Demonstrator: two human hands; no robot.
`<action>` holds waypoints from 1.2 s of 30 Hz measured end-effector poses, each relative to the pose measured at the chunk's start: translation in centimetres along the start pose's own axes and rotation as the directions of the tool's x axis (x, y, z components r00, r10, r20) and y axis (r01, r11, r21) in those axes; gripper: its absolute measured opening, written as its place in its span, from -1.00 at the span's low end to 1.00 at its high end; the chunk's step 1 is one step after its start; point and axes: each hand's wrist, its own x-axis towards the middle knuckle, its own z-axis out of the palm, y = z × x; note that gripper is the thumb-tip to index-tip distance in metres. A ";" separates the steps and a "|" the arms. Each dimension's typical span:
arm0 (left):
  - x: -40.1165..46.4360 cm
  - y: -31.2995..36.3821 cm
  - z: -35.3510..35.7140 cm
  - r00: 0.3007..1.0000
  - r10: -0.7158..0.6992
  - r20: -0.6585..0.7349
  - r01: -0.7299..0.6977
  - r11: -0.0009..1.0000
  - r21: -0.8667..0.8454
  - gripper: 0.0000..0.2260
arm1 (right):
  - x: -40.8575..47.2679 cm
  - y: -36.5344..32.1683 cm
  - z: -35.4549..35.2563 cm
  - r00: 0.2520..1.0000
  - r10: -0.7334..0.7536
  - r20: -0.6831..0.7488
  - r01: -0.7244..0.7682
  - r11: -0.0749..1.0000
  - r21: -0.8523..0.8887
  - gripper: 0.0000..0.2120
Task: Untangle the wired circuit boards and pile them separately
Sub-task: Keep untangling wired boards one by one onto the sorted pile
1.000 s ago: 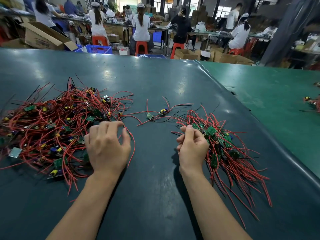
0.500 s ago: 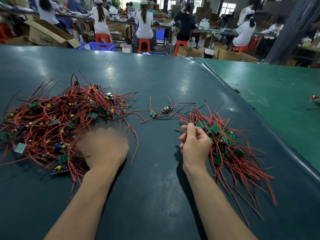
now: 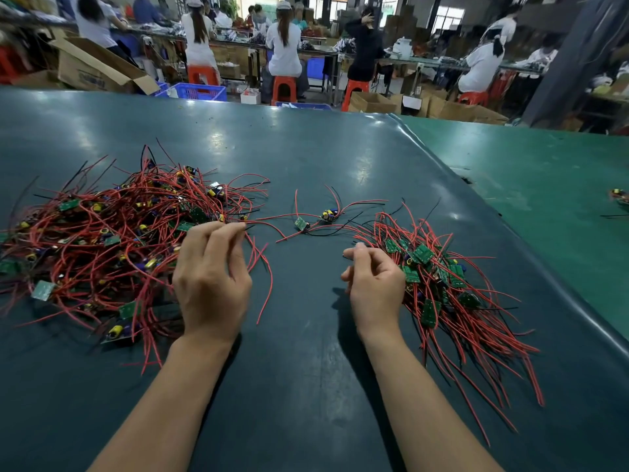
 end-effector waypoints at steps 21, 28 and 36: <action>-1.6 2.7 1.1 0.873 0.106 0.476 -0.065 0.993 -0.103 -0.59 | -0.5 -1.2 0.0 0.951 0.033 0.309 -0.105 0.970 0.219 -0.88; -1.9 2.1 1.3 0.851 -0.183 0.493 0.235 0.971 -0.046 -0.88 | -0.9 -1.5 0.2 0.933 0.069 0.353 -0.186 0.932 0.310 -0.82; -1.6 1.9 1.5 0.890 -0.162 0.426 0.160 0.986 0.040 -0.78 | -0.5 -1.4 0.4 0.976 0.128 0.176 -0.181 0.925 0.333 -0.80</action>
